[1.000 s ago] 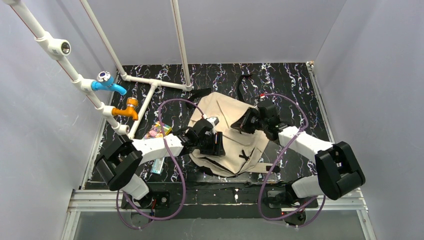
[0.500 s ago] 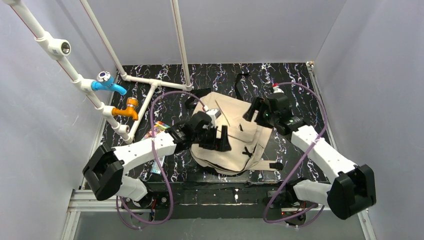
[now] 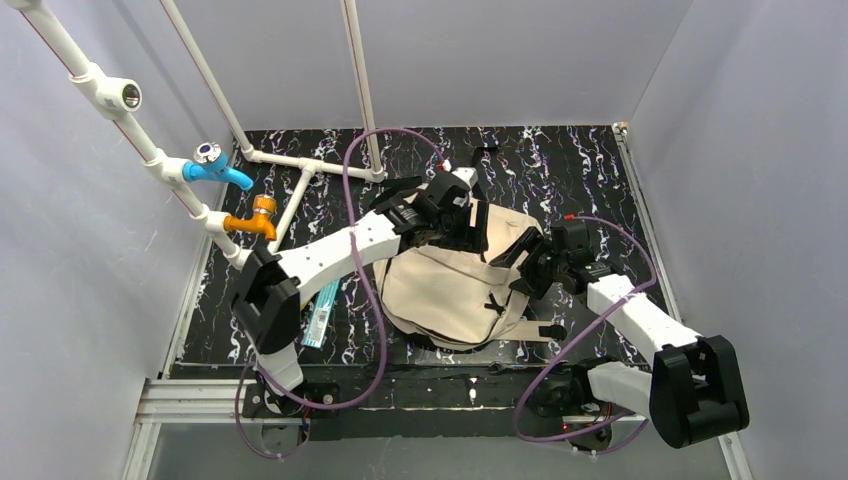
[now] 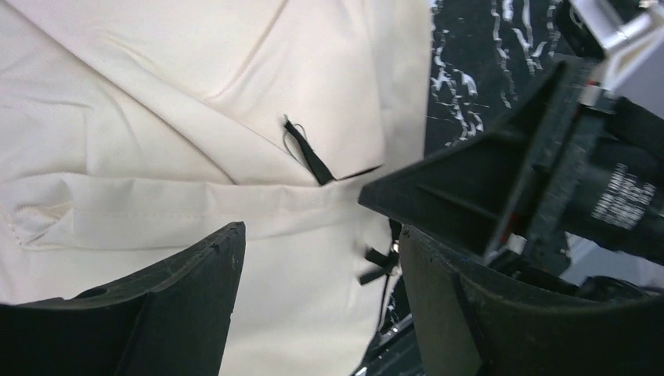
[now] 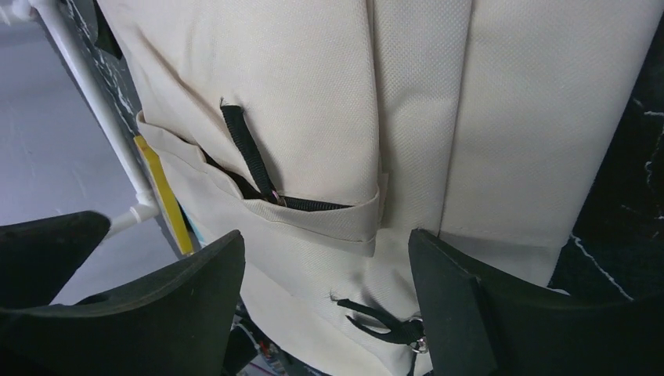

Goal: Pack the student bag
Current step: Unzip the student bag at the center of the board.

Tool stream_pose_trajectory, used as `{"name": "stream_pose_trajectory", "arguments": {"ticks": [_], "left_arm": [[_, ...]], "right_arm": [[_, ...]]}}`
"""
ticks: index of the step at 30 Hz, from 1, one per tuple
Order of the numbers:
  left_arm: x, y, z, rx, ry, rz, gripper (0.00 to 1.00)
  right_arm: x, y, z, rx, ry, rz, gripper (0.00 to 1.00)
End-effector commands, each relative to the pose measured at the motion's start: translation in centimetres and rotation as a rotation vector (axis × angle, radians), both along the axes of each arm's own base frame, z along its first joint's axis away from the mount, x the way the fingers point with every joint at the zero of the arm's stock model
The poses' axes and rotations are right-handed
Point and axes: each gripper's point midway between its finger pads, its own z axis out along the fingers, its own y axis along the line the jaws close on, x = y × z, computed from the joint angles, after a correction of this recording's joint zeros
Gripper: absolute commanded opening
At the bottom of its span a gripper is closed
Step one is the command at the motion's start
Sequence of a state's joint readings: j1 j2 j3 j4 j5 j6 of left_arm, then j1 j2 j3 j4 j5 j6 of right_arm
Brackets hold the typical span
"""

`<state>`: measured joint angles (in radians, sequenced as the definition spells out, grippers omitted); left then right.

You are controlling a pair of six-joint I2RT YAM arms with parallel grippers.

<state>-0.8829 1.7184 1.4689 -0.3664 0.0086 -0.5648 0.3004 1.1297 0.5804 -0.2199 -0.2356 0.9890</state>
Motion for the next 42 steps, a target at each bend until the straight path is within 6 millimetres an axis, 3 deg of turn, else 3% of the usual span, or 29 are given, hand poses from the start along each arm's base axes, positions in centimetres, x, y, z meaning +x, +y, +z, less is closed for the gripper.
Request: {"name": "stream_pose_trajectory", "arguments": {"ticks": [1,6,9,13,19,21,25,28,30,34,36,40,42], "left_arm": [[1.0,0.3,-0.2,0.076,-0.015,0.016,0.69],[1.9,-0.5,-0.8,0.092,-0.022,0.012,0.67],[2.4,-0.4,-1.7,0.125,-0.030,0.010,0.66],[2.7,0.5,-3.5,0.195,-0.033,0.012,0.64],[2.5,1.4,-4.7,0.241,-0.033,0.010,0.63],[2.3,1.5,-4.8,0.244,-0.028,0.008,0.63],[1.9,1.9,-4.8,0.245,-0.022,0.011,0.63],[1.8,2.1,-4.7,0.242,-0.020,0.016,0.63],[1.7,2.0,-4.6,0.234,-0.016,0.018,0.63],[1.5,1.5,-4.1,0.201,0.001,0.029,0.63],[1.3,1.0,-3.7,0.175,0.023,0.033,0.63],[0.6,-0.6,-3.8,0.128,0.108,0.020,0.62],[0.0,-1.7,-3.8,0.092,0.159,-0.010,0.61]], "right_arm": [[0.2,0.6,0.2,0.087,0.065,-0.078,0.84],[-0.3,0.2,-1.9,0.107,0.167,-0.182,0.83],[0.2,0.7,-1.9,0.146,0.201,-0.211,0.82],[-0.7,-0.2,-3.3,0.065,0.349,-0.274,0.79],[-0.9,0.8,-4.0,0.098,0.474,-0.288,0.76],[-1.0,1.1,-4.3,0.120,0.509,-0.288,0.78],[-0.5,1.6,-3.6,0.147,0.546,-0.277,0.91],[-0.4,2.0,-3.1,0.178,0.569,-0.295,0.90],[-0.5,1.9,-3.2,0.189,0.589,-0.320,0.77],[-0.3,1.8,-3.6,0.206,0.579,-0.342,0.33],[-0.4,1.6,-3.9,0.195,0.573,-0.344,0.16],[-0.4,1.4,-4.0,0.201,0.507,-0.326,0.01],[0.4,1.2,-3.5,0.203,0.422,-0.314,0.01]]}}
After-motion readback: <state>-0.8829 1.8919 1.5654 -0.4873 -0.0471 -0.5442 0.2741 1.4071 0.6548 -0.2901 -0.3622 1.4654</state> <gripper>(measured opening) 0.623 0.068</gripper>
